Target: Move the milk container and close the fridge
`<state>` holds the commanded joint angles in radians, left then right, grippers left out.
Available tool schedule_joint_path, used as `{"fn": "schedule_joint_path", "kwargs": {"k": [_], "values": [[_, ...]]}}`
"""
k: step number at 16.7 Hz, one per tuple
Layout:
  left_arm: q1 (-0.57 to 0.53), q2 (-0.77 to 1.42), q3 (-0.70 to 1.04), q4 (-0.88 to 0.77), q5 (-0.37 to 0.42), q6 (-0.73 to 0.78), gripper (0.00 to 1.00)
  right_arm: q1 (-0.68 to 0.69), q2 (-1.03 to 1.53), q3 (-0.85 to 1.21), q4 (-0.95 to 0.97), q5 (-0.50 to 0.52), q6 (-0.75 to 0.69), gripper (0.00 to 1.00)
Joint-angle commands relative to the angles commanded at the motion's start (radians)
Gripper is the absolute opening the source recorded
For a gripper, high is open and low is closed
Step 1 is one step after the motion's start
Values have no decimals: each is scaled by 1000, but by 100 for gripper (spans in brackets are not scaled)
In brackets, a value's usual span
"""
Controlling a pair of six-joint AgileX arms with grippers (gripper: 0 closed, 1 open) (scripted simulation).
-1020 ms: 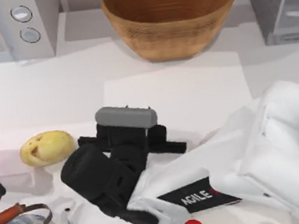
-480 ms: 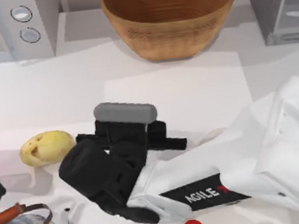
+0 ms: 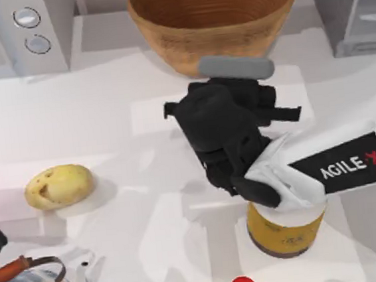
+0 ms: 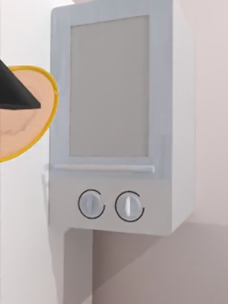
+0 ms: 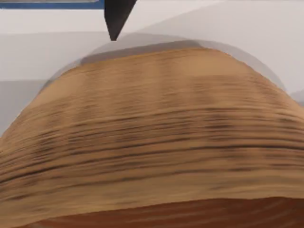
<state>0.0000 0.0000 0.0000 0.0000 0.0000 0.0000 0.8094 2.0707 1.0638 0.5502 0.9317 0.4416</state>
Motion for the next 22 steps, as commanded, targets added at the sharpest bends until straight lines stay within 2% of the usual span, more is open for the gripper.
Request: {"fn": "schedule_joint_path", "kwargs": {"k": [8,12,15,22], "values": [[0,0,0,0,0,0,100,-513,-353,-439,361,-595,-295,0],[0,0,0,0,0,0,100,-716,-502,-609,507,-813,-391,0],[0,0,0,0,0,0,100,-790,-562,-670,560,-887,-424,0],[0,0,0,0,0,0,100,-796,-549,-661,552,-891,-423,0]]}}
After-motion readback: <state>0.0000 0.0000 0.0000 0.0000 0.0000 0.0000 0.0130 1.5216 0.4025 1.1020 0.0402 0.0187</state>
